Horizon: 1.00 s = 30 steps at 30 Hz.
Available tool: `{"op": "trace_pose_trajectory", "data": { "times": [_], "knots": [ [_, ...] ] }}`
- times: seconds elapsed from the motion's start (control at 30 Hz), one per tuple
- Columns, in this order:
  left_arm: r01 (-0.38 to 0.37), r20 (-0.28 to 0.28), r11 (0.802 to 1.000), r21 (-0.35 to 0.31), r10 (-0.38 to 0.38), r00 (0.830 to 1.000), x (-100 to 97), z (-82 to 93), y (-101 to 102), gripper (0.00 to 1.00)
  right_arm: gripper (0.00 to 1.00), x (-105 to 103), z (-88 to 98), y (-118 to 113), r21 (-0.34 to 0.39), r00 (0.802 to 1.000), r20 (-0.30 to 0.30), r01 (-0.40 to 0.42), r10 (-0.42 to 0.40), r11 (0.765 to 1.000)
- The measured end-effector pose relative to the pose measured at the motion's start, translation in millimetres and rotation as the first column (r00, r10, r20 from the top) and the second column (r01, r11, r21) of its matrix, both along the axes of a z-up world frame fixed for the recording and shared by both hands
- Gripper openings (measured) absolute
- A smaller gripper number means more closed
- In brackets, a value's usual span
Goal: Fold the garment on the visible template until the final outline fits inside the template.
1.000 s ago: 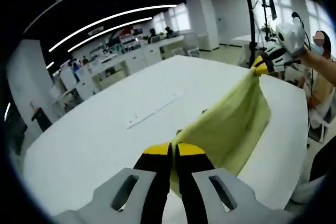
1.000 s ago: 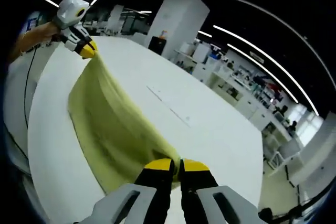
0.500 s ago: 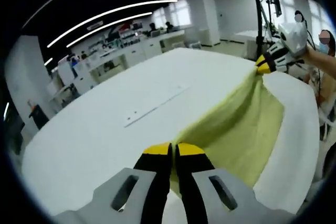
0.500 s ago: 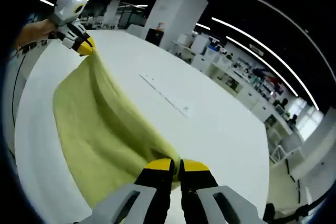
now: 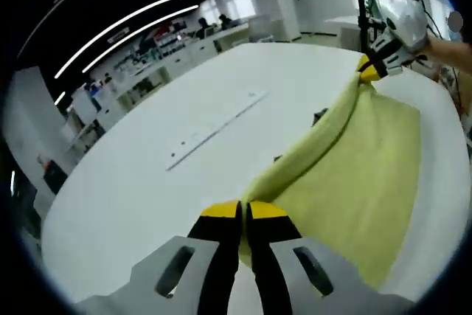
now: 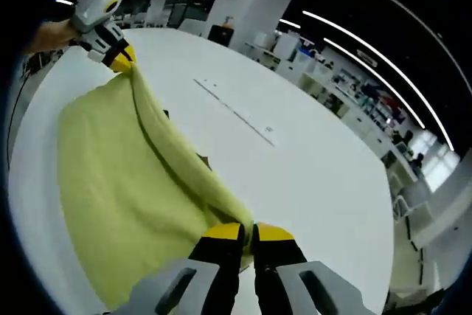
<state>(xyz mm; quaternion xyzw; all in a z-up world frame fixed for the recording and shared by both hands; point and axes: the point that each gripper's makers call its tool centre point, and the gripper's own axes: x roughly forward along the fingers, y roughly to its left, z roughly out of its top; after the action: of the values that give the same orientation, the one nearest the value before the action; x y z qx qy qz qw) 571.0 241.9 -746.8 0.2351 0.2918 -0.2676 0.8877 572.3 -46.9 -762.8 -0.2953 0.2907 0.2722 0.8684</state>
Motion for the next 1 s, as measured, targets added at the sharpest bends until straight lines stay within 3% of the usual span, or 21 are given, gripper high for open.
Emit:
{"op": "trace_pose_trajectory", "data": {
  "times": [0.2, 0.33, 0.57, 0.63, 0.7, 0.9, 1.0],
  "knots": [
    [-0.017, -0.044, 1.0, -0.026, 0.016, 0.999, 7.2, -22.5, 3.0, 0.0, 0.01, 8.4, -20.7, -0.2, 0.006, 0.999, -0.041, -0.011, 0.012, 1.0],
    [0.01, -0.056, 1.0, 0.009, -0.01, 0.998, 9.4, -36.0, 3.4, 0.0, 0.02, 8.0, -27.4, 0.2, 0.008, 0.998, -0.057, -0.012, 0.013, 1.0],
    [-0.016, -0.079, 1.0, -0.003, 0.015, 0.997, 6.4, -47.3, 7.4, 0.01, 0.03, 9.8, -33.7, 0.7, 0.002, 0.998, -0.066, -0.022, 0.022, 1.0],
    [0.032, -0.093, 0.999, 0.02, -0.03, 0.995, 3.4, -48.3, 5.0, 0.02, 0.05, 10.5, -35.4, 0.5, 0.002, 0.997, -0.07, -0.021, 0.022, 1.0],
    [0.064, -0.071, 0.996, 0.066, -0.059, 0.996, 3.0, -46.6, 5.9, 0.05, 0.06, 10.1, -34.9, 1.1, 0.006, 0.997, -0.071, -0.024, 0.024, 1.0],
    [0.099, -0.056, 0.993, 0.067, -0.095, 0.994, -3.3, -42.5, 6.4, 0.19, 0.25, 4.7, -25.9, 5.1, 0.027, 0.996, -0.069, -0.059, 0.06, 0.998],
    [0.099, -0.049, 0.991, 0.086, -0.096, 0.994, -2.6, -42.3, 11.4, 0.22, 0.3, 1.0, -26.8, 5.9, -0.015, 0.993, -0.065, -0.104, 0.103, 0.994]
  ]
}}
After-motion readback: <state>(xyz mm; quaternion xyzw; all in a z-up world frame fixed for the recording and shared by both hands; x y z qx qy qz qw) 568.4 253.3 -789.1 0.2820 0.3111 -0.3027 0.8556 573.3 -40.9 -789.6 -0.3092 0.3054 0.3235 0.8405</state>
